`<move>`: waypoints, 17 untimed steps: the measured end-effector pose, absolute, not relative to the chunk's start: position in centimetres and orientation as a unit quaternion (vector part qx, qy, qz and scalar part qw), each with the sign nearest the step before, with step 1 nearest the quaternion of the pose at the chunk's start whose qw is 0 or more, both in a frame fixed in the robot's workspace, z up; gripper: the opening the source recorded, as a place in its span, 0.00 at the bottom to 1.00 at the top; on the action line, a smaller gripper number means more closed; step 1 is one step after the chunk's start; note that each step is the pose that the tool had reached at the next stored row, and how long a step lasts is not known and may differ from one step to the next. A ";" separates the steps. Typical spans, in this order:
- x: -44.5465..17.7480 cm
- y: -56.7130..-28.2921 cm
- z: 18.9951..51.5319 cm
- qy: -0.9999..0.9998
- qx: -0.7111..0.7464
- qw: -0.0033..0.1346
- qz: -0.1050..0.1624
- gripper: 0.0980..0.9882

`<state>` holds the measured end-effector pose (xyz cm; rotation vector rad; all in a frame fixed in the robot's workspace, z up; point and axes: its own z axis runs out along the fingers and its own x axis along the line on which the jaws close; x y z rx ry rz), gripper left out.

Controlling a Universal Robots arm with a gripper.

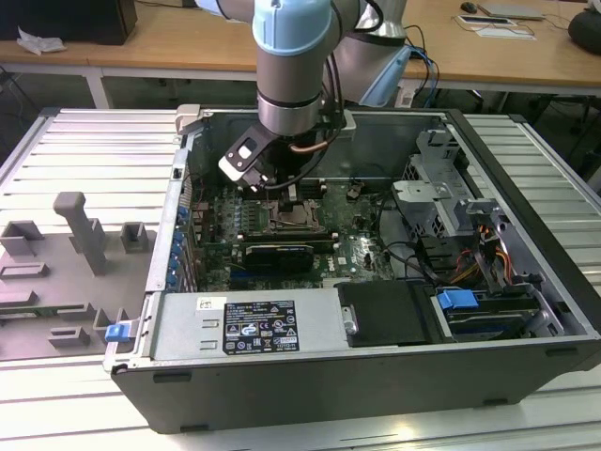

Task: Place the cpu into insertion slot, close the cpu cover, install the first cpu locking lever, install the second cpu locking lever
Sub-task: 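Close the cpu cover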

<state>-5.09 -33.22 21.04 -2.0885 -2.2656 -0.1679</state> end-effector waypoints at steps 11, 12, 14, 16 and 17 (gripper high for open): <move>-5.1 -33.2 21.3 -0.735 -0.675 0.028 -0.054 0.01; -5.0 -33.2 21.3 -0.735 -0.675 0.028 -0.054 0.01; -4.8 -33.2 21.3 -0.735 -0.675 0.028 -0.054 0.01; -4.6 -33.2 21.3 -0.735 -0.675 0.028 -0.054 0.01; -4.5 -33.2 21.3 -0.735 -0.675 0.028 -0.054 0.01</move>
